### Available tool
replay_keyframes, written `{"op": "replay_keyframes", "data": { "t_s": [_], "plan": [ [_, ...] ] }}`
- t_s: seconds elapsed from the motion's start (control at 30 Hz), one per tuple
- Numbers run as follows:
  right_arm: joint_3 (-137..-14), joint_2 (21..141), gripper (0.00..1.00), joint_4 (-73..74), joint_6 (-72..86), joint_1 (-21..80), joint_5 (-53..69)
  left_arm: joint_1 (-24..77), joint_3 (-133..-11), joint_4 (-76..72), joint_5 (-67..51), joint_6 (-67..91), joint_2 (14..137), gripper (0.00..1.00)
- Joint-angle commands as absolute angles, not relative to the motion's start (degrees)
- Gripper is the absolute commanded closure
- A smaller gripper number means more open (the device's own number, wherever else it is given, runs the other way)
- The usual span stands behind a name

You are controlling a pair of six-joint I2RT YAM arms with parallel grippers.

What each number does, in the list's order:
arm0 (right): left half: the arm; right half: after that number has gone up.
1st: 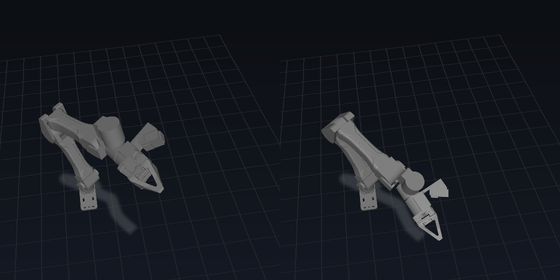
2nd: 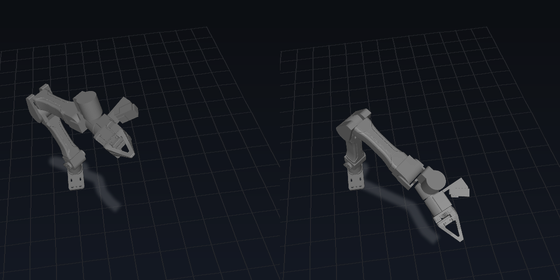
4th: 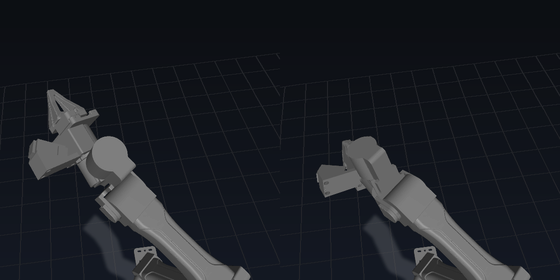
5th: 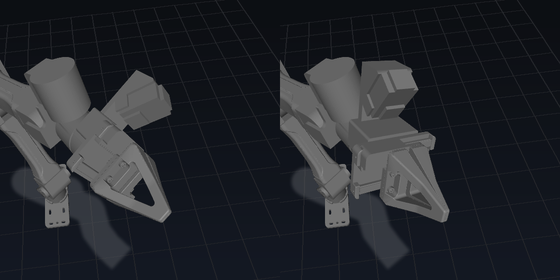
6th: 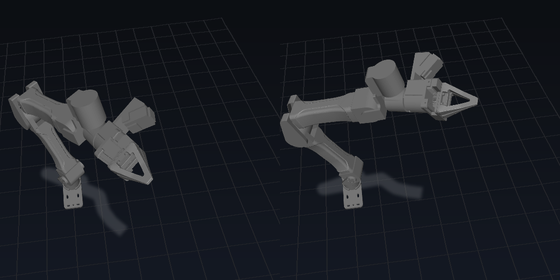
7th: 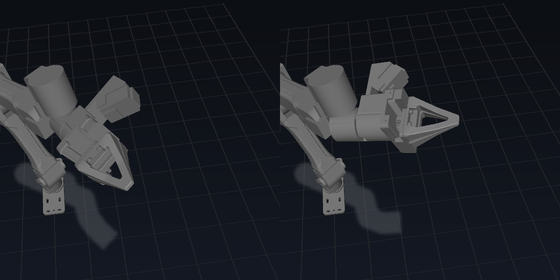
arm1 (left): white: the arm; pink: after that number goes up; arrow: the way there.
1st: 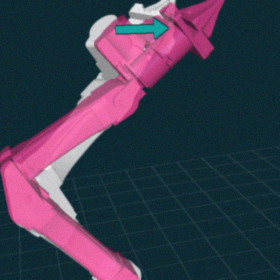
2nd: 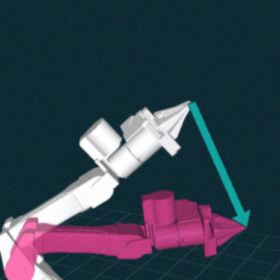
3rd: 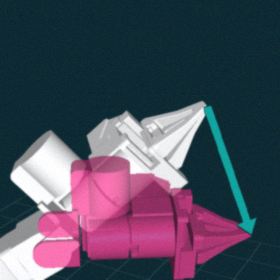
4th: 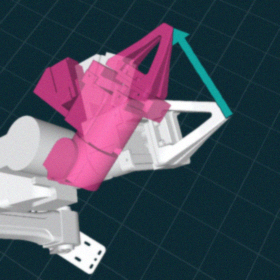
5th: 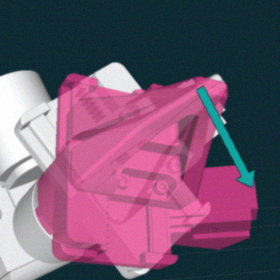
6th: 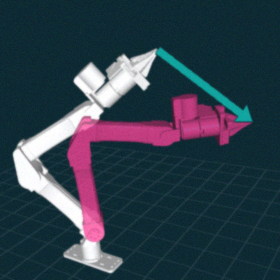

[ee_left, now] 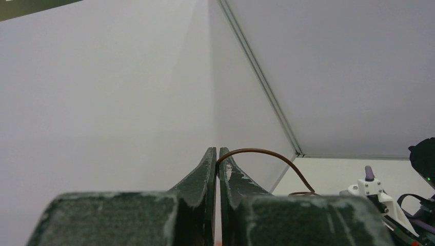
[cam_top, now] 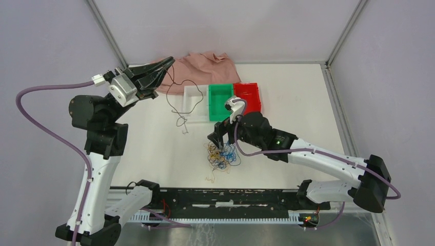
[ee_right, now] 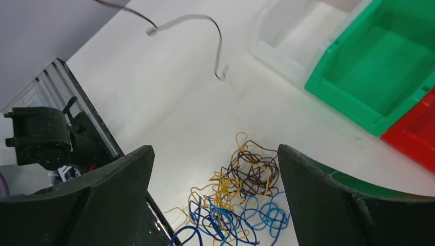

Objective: Untangle the cables

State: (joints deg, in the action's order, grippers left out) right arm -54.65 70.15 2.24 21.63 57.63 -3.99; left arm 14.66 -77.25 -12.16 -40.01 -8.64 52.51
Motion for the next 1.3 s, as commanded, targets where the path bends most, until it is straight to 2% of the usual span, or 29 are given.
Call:
{"op": "replay_keyframes", "data": {
  "t_s": [0.0,0.17,0.33,0.53,0.63,0.77,0.83,1.07,1.27],
  "plan": [
    [-51.65,68.28,0.02,5.60,22.75,57.41,-6.66,14.90,-78.51,-15.29,-41.19,-7.17,52.10,0.93],
    [-60.98,75.37,0.03,32.28,21.84,57.24,-11.99,14.88,-79.18,-15.38,-40.52,-8.59,52.25,0.94],
    [-61.59,72.66,0.03,42.96,22.66,56.00,-12.11,14.85,-79.10,-14.94,-41.09,-8.47,52.12,0.94],
    [-71.87,76.85,0.05,58.32,23.19,53.23,-20.70,14.85,-79.72,-14.24,-41.83,-8.42,53.27,0.94],
    [-76.23,77.46,0.05,57.93,22.12,50.45,-17.30,14.85,-80.38,-14.32,-41.86,-8.30,53.52,0.94],
    [-78.97,76.79,0.03,51.03,23.00,44.66,1.71,14.85,-80.67,-13.82,-41.82,-8.57,53.38,0.94],
    [-79.05,76.58,0.00,48.18,23.76,44.48,6.26,14.87,-80.76,-13.08,-42.00,-8.78,53.06,0.94],
    [-77.15,73.62,0.01,40.30,24.96,44.47,9.52,14.88,-78.28,-11.45,-44.41,-7.36,52.25,0.94],
    [-71.59,69.78,0.00,28.53,26.50,44.36,12.09,14.85,-80.06,-14.02,-41.68,-6.03,55.01,0.95]
  ]
}}
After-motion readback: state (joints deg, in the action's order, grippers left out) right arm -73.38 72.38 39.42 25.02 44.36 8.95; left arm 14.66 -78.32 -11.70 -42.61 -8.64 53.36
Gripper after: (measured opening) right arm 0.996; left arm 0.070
